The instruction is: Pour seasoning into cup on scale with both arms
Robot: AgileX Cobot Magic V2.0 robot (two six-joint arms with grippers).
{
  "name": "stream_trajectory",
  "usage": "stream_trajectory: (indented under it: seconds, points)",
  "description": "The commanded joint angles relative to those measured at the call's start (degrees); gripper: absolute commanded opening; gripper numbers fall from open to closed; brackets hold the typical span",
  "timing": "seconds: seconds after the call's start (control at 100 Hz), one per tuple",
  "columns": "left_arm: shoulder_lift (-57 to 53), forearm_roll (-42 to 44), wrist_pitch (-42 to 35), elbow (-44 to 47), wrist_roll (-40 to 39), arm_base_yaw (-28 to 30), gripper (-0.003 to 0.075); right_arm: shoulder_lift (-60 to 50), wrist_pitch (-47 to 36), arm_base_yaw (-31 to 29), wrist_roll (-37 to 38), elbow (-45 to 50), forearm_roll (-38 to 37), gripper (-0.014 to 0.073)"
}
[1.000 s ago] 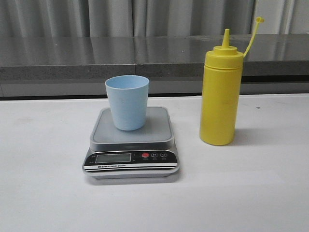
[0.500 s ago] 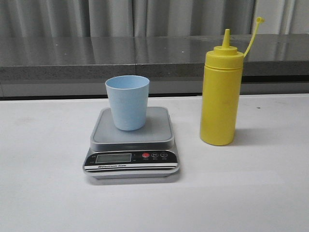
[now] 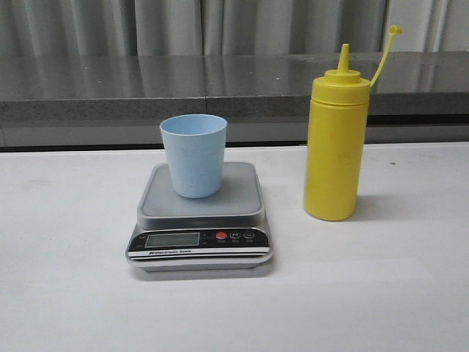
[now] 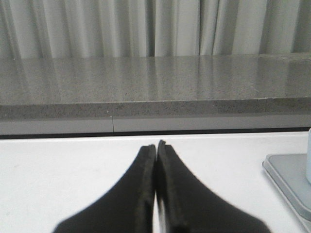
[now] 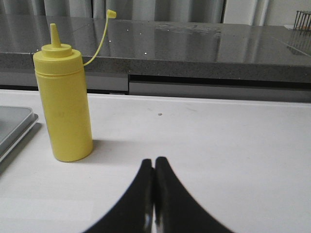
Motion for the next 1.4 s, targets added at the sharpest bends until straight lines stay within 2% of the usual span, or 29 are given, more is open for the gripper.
stream_trajectory:
  seconds: [0.0,0.27,0.37,1.39]
  points:
    - [-0.47,-0.99,-5.24,0.09,0.15,0.82,-0.002,-1.39,-4.18,-0.22,-0.11,-0.88,-0.32,-0.006]
    - [-5.41,-1.54,-7.98,8.25,0.15,1.13,-0.002,-1.39,-4.18,-0.22,-0.11,-0.88,-0.32,-0.006]
    - [-5.28,-1.54,-4.54,8.08,0.15,1.13,-0.002,-1.32,-4.12,-0.22,-0.11,-0.88,-0.32,-0.006]
    - [-5.28,-1.54,-4.75,8.08,0.15,1.13,-0.002,-1.32,-4.12,-0.22,-0.11,-0.88,-0.32,-0.006]
